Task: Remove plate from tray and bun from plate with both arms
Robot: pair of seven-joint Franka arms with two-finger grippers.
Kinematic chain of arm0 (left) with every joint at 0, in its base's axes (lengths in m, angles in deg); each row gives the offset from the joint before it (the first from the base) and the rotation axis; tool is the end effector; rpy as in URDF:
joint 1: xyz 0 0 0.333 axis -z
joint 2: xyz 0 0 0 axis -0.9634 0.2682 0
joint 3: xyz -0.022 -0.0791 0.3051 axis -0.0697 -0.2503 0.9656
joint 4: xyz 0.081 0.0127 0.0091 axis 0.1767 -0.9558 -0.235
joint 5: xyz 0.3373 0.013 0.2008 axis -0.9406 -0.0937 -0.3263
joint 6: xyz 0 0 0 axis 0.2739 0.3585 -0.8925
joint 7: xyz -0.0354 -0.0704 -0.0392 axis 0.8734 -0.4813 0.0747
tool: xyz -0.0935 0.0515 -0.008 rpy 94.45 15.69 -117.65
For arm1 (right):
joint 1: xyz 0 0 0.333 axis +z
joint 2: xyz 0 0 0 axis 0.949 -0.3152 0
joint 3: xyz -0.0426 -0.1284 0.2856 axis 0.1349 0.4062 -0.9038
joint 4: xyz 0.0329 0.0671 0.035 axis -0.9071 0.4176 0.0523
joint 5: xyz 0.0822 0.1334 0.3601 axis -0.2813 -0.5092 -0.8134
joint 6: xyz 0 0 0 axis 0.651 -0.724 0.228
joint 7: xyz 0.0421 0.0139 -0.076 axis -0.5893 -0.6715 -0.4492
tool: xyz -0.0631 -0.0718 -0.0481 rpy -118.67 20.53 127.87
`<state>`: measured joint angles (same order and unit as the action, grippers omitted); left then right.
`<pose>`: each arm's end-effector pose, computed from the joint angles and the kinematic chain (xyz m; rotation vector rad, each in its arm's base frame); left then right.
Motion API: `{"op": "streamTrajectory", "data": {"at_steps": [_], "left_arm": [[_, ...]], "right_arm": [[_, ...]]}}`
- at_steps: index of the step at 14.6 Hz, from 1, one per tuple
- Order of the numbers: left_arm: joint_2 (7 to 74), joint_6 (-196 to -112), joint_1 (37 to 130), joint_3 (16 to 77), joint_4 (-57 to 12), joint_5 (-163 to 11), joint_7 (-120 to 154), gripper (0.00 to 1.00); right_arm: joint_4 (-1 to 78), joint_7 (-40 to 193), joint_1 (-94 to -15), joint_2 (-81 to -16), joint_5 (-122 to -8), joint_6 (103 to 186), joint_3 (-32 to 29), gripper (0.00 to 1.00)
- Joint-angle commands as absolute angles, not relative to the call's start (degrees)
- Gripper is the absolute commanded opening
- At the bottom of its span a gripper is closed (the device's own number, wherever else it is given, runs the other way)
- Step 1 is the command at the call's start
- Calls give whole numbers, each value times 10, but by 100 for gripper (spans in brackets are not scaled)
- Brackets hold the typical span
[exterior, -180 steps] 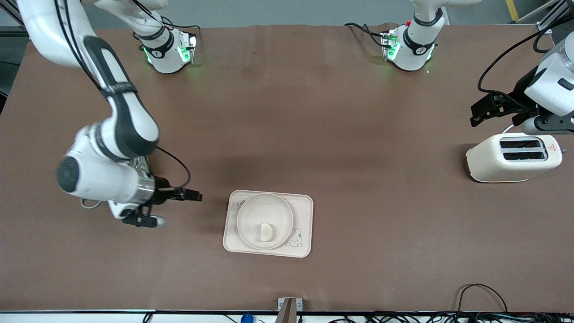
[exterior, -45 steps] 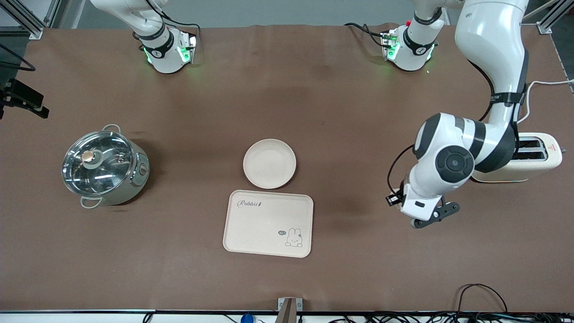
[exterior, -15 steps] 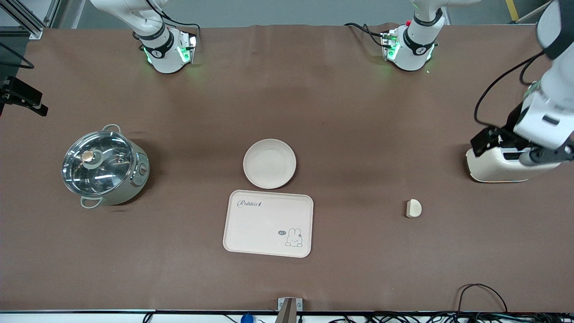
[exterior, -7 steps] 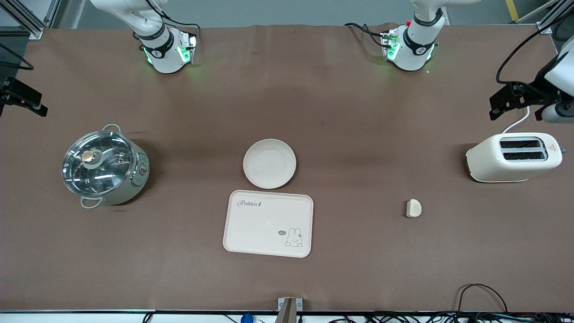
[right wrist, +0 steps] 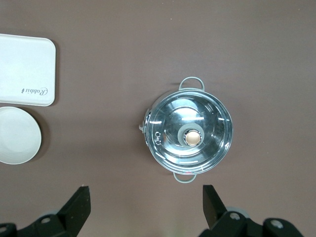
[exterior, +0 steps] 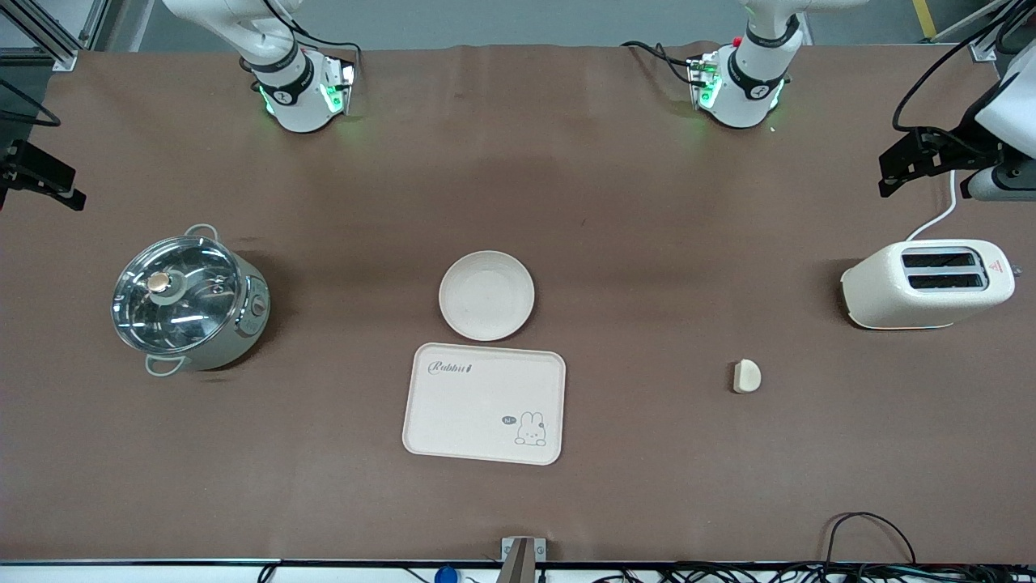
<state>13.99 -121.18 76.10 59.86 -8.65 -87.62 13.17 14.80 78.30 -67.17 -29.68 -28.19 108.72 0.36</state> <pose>0.5357 -0.0570 0.6621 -3.0953 0.1053 -0.0019 0.5562 -0.0250 0.6841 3.1311 0.0126 -0.0063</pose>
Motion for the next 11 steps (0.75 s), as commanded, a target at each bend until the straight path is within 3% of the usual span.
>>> {"op": "streamTrajectory", "data": {"at_steps": [1, 11], "left_arm": [[134, -1211, 759, 603, -90, -864, 123, 100], [141, -1186, 766, 586, -88, -862, 127, 100]], "right_arm": [[168, 787, -675, -278, -282, 1092, 0, 100], [167, 790, -672, -278, -287, 1091, -3, 100]]}}
